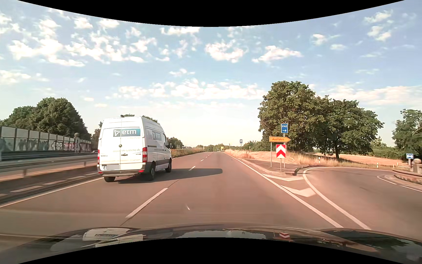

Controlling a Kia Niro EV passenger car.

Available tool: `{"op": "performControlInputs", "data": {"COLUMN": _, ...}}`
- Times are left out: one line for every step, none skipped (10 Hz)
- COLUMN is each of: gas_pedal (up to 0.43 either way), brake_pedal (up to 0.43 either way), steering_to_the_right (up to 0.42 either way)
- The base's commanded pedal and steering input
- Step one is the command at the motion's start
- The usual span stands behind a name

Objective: Follow the waypoints while adhering to traffic rules and regulations

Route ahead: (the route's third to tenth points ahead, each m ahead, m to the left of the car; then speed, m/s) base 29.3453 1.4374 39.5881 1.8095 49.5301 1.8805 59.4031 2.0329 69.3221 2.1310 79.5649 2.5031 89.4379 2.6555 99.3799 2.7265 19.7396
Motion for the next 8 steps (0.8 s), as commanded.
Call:
{"op": "performControlInputs", "data": {"gas_pedal": 0.189, "brake_pedal": 0.000, "steering_to_the_right": 0.000}}
{"op": "performControlInputs", "data": {"gas_pedal": 0.189, "brake_pedal": 0.000, "steering_to_the_right": 0.000}}
{"op": "performControlInputs", "data": {"gas_pedal": 0.189, "brake_pedal": 0.000, "steering_to_the_right": 0.001}}
{"op": "performControlInputs", "data": {"gas_pedal": 0.189, "brake_pedal": 0.000, "steering_to_the_right": 0.000}}
{"op": "performControlInputs", "data": {"gas_pedal": 0.189, "brake_pedal": 0.000, "steering_to_the_right": 0.000}}
{"op": "performControlInputs", "data": {"gas_pedal": 0.189, "brake_pedal": 0.000, "steering_to_the_right": 0.001}}
{"op": "performControlInputs", "data": {"gas_pedal": 0.189, "brake_pedal": 0.000, "steering_to_the_right": 0.001}}
{"op": "performControlInputs", "data": {"gas_pedal": 0.189, "brake_pedal": 0.000, "steering_to_the_right": 0.001}}
